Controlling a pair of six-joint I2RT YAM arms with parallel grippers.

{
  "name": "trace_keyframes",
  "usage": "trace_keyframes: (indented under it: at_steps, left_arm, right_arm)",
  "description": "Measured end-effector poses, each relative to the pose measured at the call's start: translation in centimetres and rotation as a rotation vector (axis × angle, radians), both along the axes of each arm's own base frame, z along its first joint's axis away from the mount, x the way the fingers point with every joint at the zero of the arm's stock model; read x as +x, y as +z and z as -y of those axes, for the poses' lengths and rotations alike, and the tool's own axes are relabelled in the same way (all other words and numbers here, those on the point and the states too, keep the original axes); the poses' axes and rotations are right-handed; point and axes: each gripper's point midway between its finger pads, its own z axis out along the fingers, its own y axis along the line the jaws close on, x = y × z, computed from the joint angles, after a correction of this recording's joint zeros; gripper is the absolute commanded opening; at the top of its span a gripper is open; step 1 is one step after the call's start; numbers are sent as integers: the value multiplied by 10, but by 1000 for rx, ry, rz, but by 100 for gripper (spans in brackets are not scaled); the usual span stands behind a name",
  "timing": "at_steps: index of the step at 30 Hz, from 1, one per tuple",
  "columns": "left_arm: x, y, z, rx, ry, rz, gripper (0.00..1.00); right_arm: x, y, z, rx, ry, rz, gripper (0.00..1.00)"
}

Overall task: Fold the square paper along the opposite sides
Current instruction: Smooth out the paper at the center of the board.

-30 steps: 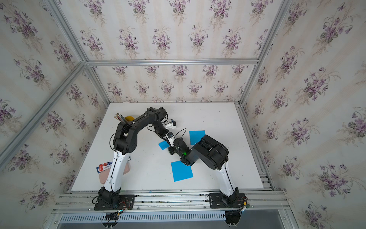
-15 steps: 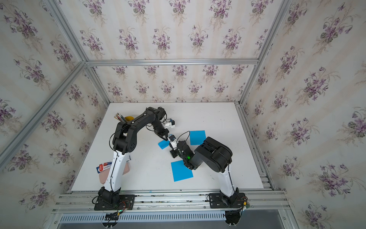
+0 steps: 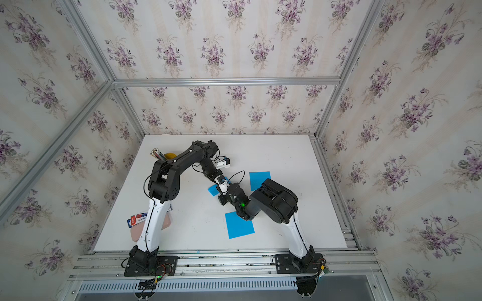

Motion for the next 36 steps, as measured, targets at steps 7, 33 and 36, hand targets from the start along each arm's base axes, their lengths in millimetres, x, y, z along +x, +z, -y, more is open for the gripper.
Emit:
trace_keyframes:
  at_steps: [7,33,36]
  left_arm:
    - [-1,-1,1,1,-2,-2,0]
    - [2,-3,-14,65,64,-57,0]
    - [4,-4,-17,77,78,-62,0]
  right_arm:
    - [-5,-4,-1,15,-4,5,0]
    - [-11,-3,-30,-27,71,27,0]
    - [-10,-3,-34,-28,79,27,0]
